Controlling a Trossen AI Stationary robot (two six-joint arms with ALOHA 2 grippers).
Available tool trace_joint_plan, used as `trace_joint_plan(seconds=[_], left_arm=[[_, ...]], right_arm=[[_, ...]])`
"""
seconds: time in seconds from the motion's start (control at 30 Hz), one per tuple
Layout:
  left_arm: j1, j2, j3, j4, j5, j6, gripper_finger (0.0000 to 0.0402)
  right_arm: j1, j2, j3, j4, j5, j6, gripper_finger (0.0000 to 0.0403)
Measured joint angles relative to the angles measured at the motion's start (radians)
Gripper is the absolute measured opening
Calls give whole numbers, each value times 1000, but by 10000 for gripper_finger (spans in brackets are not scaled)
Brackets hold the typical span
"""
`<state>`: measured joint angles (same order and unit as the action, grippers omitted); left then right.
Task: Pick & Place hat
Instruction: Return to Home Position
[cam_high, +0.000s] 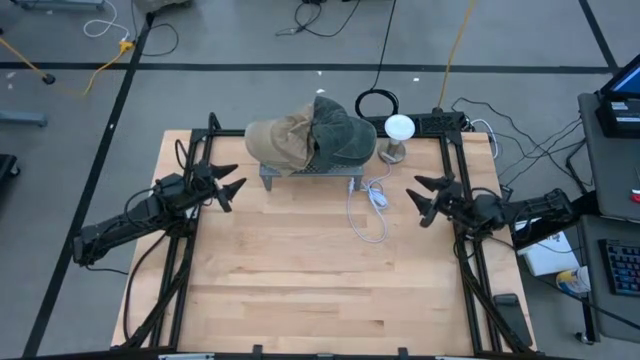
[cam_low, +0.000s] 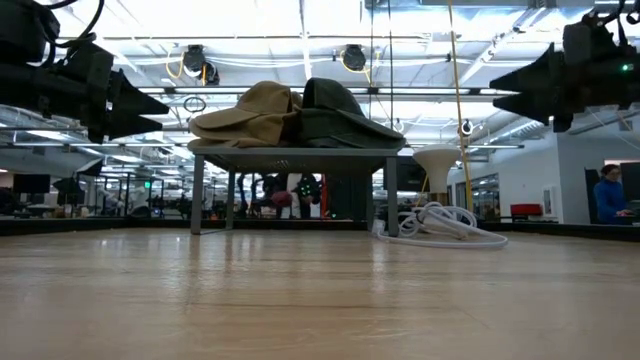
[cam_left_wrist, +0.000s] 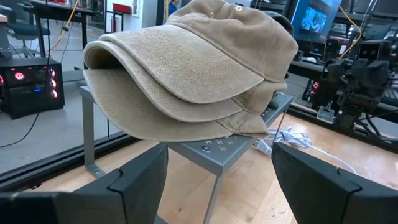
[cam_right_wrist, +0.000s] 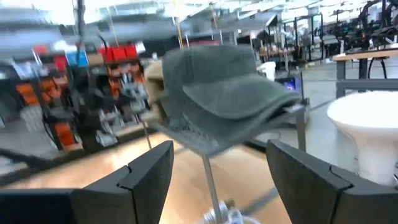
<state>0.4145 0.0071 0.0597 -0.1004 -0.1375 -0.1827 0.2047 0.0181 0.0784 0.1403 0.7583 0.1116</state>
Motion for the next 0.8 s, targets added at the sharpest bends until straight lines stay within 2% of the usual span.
trace_joint_plan(seconds=[0.8], left_arm=[[0,0,0,0,0,-1,294]], right_arm=[[0,0,1,42,0,0,251]])
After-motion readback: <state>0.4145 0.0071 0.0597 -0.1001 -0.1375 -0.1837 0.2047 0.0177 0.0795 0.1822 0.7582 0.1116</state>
